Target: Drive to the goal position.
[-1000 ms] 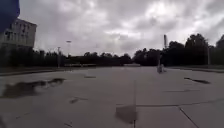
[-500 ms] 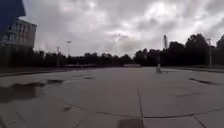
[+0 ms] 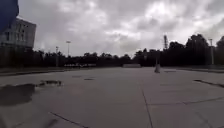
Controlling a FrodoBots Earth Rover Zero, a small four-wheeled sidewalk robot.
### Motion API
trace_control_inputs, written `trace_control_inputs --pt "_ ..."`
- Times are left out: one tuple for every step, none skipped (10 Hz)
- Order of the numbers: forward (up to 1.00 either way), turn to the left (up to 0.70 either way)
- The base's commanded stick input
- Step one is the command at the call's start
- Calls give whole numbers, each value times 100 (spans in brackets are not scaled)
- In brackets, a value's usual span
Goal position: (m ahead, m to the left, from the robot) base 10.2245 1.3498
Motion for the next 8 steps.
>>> trace_control_inputs --pt "70 0" --pt "70 0" --pt "70 0" --pt "70 0" --pt "70 0" --pt "70 0" --pt "70 0" --pt "70 0"
